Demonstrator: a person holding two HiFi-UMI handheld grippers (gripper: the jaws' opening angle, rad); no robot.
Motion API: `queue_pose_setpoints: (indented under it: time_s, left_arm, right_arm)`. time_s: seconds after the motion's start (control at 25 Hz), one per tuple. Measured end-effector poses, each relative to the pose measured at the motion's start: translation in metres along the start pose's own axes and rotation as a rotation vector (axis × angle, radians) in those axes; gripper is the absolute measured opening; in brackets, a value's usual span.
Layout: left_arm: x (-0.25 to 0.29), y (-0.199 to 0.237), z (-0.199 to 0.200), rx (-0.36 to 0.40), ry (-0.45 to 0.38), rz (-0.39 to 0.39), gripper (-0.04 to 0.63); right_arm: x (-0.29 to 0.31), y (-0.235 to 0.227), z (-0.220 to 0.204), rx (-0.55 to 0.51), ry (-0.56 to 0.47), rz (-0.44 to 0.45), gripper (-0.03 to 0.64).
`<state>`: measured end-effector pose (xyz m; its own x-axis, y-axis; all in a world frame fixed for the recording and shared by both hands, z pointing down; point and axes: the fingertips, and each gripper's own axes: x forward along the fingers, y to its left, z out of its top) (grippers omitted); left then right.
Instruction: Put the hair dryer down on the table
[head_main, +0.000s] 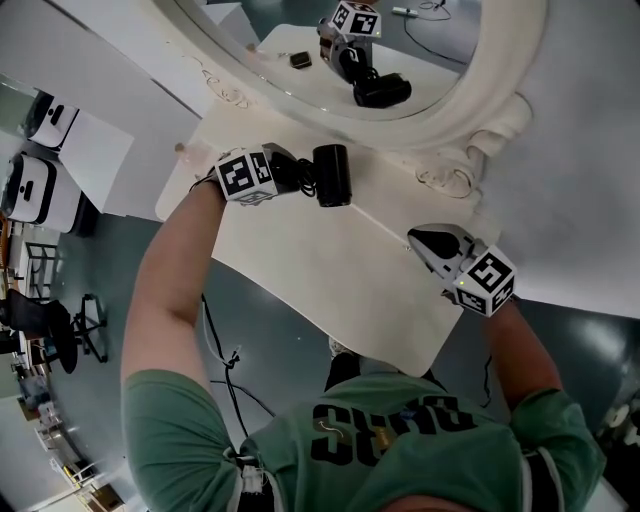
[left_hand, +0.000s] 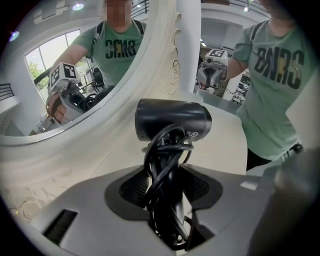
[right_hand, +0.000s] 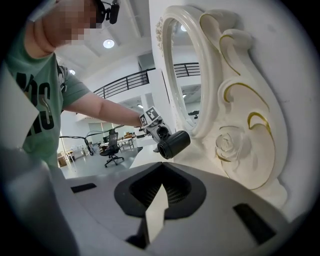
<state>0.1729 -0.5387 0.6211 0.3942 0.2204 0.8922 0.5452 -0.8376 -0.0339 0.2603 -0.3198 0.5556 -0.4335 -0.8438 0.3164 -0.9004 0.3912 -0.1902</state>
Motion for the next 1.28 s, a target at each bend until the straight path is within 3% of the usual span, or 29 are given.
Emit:
queue_pose_setpoints:
  time_s: [0.36,0.68,1.08,1.28]
  left_arm:
    - [0.02,0.012,0.003,0.083,0.059,-0.069,0.193]
    - [0.029,0.022,0.006,0.109,0.085,-0.102,0.195]
    - [0.034,0.028,0.005,0.127,0.076,-0.082,0.21]
    - [0.03,0.041,0.004,0.094,0.045,0.004,0.295]
  right_arm:
    - [0.006,-0.006,-0.003,0.04,-0.011,0.005,-0.006]
    - [0.008,-0.01,-0.008,0.067,-0.013,0.012,-0.006]
    - [0.013,-0.01,-0.009,0.081,-0.02,0.024,-0.006]
    - [0.015,-0.008,-0.006,0.08,-0.018,0.035,-0.006]
